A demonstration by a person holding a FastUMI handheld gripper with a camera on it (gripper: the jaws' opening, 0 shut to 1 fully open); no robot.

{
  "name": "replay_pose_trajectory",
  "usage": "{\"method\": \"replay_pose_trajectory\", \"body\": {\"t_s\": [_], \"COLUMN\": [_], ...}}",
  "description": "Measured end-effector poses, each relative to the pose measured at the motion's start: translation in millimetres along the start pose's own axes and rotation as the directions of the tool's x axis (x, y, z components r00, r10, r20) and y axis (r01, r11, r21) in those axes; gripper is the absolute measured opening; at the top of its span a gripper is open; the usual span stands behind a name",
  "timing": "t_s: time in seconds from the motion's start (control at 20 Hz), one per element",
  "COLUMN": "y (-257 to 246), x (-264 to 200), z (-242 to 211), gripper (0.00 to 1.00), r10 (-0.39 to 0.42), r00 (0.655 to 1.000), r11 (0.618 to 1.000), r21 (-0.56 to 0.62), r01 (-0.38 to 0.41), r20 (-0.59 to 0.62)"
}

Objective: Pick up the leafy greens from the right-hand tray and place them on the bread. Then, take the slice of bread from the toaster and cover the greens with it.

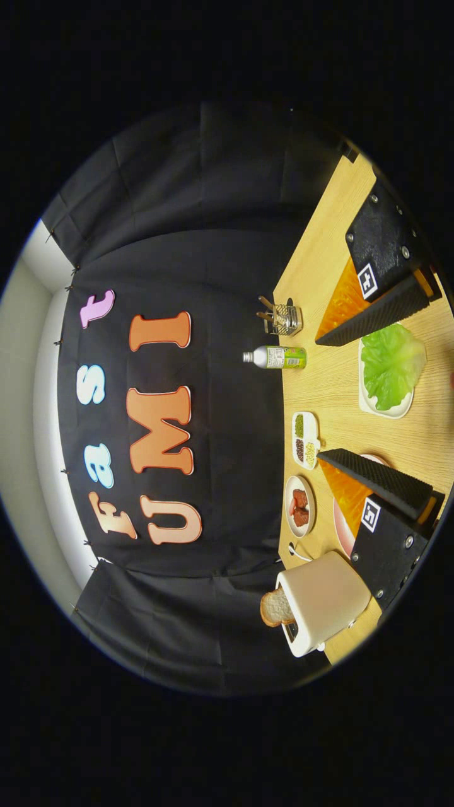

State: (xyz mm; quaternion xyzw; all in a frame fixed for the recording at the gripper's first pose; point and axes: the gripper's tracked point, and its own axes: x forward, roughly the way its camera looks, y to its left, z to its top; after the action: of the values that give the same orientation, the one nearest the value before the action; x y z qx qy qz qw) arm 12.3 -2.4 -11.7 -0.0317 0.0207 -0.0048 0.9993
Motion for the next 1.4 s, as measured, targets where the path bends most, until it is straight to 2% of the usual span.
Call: {"method": "replay_pose_trajectory", "body": {"t_s": [0.25, 0.55, 1.0, 1.15, 1.4], "y": [-10.6, -25.5, -42.2, -37.5, -31.9], "x": [23.0, 49.3, 67.4, 66.7, 69.2], "z": [-37.3, -102.5, -144.6, -157.1, -163.8], "gripper": [0.98, 0.99, 0.99, 0.98, 0.84], "r10": [-0.014, -0.030, -0.060, -0.034, -0.006], "r00": [0.991, 0.939, 0.874, 0.851, 0.836], "r11": [0.999, 0.997, 0.994, 0.996, 0.997], "r21": [-0.038, -0.073, -0.113, -0.088, -0.062], "r01": [0.009, 0.006, 0.007, -0.014, -0.034], "r20": [-0.136, -0.343, -0.481, -0.524, -0.549]}}
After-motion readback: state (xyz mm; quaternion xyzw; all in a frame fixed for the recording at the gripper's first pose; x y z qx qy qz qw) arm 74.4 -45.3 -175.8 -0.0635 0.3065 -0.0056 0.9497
